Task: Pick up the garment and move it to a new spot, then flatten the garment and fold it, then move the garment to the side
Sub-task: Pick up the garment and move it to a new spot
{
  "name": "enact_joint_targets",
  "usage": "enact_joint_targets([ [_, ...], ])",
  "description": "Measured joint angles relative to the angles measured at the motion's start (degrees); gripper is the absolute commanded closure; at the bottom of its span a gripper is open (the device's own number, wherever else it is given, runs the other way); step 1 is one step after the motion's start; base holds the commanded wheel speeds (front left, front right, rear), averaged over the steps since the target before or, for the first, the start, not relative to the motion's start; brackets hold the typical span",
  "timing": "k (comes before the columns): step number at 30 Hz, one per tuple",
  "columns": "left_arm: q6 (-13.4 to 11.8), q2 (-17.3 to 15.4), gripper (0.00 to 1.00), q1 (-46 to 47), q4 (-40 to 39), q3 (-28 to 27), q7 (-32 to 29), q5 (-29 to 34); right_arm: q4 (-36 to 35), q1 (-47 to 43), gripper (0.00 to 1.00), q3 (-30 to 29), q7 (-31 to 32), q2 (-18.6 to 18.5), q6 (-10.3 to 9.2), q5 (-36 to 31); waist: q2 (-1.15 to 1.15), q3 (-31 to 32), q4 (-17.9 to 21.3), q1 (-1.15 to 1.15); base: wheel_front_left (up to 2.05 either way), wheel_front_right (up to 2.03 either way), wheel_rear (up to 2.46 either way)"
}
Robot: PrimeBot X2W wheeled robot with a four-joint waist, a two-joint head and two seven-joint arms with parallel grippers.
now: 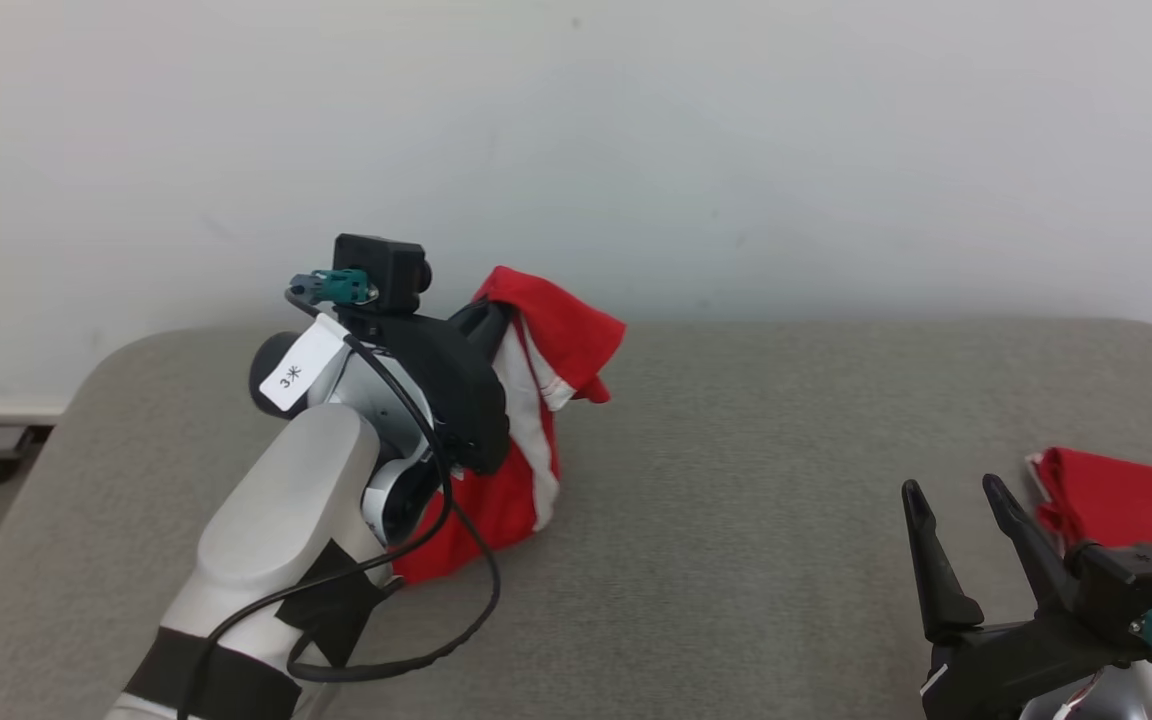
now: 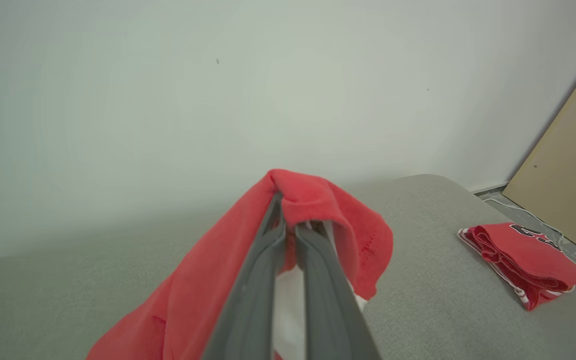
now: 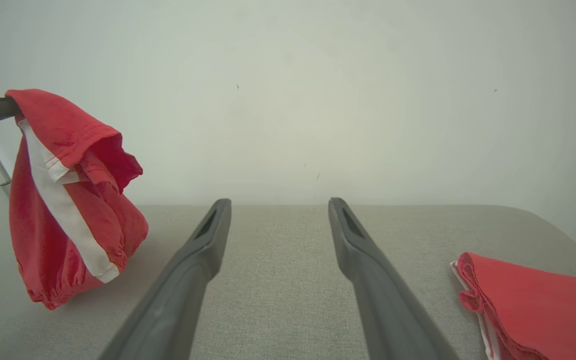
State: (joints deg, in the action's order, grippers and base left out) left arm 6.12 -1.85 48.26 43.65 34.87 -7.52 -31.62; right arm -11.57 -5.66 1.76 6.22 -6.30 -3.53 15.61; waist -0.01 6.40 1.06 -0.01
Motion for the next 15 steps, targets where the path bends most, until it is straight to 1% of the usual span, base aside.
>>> enact_joint_targets([
  [2, -0.1, 0.1, 1.00, 0.0, -1.3, 1.2, 0.0, -1.6, 0.2, 0.0, 0.00, -0.3, 0.0, 0.0, -0.01, 0.0, 0.00, 0.0, 1.7, 0.00, 0.00, 0.00, 0.00],
  [6, -0.9, 0.0, 1.00, 0.2, -2.4, 2.6, 0.0, -2.6, 0.7, 0.0, 0.00, -0.4, 0.0, 0.0, -0.05, 0.0, 0.00, -0.2, 5.1, 0.00, 0.00, 0.00, 0.00],
  [12, -2.2, 0.0, 1.00, 2.0, -3.1, 2.5, 0.1, -2.8, 2.3, 0.6, 0.00, 0.3, 0.0, 0.0, 0.02, 0.2, 0.01, -0.9, 10.2, 0.01, 0.00, 0.00, 0.00],
  [15, -2.2, 0.0, 1.00, 3.0, -4.2, 3.0, 0.6, -3.7, 2.9, 1.6, 0.00, 0.2, 0.0, 0.0, 0.09, 0.4, 0.00, -1.3, 12.7, 0.01, 0.00, 0.00, 0.00],
])
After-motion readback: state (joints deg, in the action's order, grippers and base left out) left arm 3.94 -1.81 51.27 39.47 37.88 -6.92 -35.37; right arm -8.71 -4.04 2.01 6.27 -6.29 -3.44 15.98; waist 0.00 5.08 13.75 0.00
